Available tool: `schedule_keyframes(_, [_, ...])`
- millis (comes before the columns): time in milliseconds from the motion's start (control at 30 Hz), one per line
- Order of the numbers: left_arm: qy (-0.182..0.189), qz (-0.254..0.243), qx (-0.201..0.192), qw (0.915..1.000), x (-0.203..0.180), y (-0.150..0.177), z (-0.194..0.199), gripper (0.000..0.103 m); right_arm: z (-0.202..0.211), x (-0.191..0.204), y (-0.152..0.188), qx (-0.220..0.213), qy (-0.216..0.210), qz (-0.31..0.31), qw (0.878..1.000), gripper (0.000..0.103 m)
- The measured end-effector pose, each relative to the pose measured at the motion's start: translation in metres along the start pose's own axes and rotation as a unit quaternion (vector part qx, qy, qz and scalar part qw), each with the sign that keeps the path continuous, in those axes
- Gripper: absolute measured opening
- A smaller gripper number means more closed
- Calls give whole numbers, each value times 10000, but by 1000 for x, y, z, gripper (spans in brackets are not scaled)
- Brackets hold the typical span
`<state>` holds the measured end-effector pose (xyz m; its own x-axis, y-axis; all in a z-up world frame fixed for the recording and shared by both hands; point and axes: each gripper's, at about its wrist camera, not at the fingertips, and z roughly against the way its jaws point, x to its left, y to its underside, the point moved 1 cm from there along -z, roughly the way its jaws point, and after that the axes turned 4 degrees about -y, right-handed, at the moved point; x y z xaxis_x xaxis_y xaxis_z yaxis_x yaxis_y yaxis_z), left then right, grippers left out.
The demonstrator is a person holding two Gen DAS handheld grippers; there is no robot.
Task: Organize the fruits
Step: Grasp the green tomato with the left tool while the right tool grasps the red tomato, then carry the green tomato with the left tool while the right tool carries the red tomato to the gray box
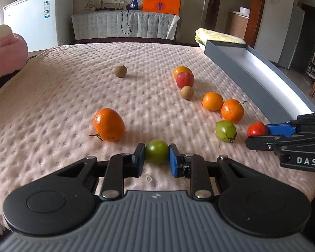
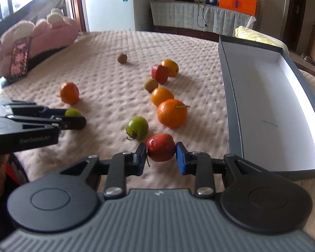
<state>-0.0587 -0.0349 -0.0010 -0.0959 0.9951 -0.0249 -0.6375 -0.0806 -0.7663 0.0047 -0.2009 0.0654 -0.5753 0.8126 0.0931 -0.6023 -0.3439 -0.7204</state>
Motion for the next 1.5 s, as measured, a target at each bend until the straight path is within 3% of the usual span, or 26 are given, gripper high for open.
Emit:
schedule_keyframes(767, [52,28,-281,9996,-29,-22,25,29,48,-2,-8,-687,-124,-177,9974,33])
schedule_keyframes(1133, [514,-301,-574,9966,-70,-56,32,29,80,-25,-23,-1031,-184,-253,9942,33])
schedule_keyframes(1300, [787,-375,-705,9937,-86,-77,28,29,87,-48,-36,-1098,98,-159,9938,33])
schedule_keyframes(1500, [843,-396,-628,9937,-95,-89,9,29,71,-90,-28,-942,492,-645,9922,33])
